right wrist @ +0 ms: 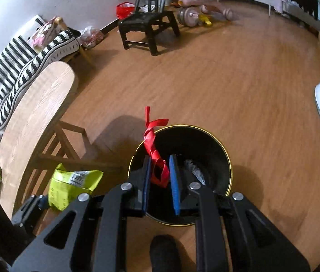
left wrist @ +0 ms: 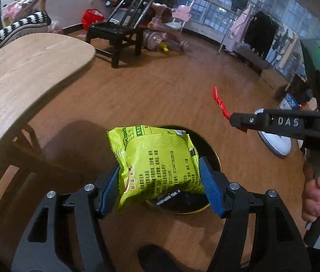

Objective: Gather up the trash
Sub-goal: 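Carry both items to the black bin and open both tools to drop them, then swing both tools back over the table toward the remaining trash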

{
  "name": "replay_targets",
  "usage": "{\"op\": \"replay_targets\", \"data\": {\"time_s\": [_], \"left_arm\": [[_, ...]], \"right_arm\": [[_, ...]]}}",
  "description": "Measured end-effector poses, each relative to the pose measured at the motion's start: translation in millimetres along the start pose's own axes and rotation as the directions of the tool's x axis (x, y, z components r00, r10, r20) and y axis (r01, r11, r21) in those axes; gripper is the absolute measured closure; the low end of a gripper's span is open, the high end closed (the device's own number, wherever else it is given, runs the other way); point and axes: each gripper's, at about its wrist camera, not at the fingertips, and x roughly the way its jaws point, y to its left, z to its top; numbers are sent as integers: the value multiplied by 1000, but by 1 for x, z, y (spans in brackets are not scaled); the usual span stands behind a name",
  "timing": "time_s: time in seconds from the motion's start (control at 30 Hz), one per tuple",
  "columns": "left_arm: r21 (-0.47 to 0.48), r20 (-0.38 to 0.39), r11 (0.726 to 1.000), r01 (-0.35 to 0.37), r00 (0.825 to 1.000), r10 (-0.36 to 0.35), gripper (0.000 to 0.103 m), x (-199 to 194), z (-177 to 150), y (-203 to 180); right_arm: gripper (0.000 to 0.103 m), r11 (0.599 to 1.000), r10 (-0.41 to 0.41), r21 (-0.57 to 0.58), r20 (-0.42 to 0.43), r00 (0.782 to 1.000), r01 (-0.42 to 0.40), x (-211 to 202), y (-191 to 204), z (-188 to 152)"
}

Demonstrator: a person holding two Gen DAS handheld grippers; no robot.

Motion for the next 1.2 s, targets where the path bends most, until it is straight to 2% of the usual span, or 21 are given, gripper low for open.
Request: {"op": "replay_targets", "data": {"time_s": [0.47, 0.6, 0.63, 0.67, 0.7, 0.77, 0.97, 1.2], "left_arm": [[-46, -29, 997, 57, 998, -59, 37, 33, 13, -3], [-48, -41, 997, 54, 998, -56, 28, 45, 13, -4], [-50, -41, 997, 52, 998, -54, 26, 47, 12, -4], [-50, -42, 997, 51, 998, -53, 25, 49, 12, -4], [-49, -44, 997, 52, 998, -54, 22, 50, 13, -4], [-44, -48, 998, 50, 997, -52, 19, 52, 12, -4], [-56, -20, 998, 28, 999, -29, 16, 32, 13, 4], [-91, 58, 994, -66, 996, 71, 10, -36, 12, 46]], "right_arm": [[86, 999, -21, 29, 3, 1000, 21, 2, -5, 3], [85, 999, -41, 24, -6, 999, 42, 5, -4, 5], [83, 999, -41, 26, -13, 999, 41, 6, -4, 5], [75, 999, -43, 31, -17, 999, 43, 7, -5, 5], [59, 998, -47, 37, -15, 999, 48, 7, -3, 6], [46, 998, -51, 35, 6, 999, 50, 3, 1, 7], [46, 1000, -25, 2, 36, 999, 25, -7, 24, 7], [36, 990, 38, -140, 97, 995, -24, -24, 94, 2]]}}
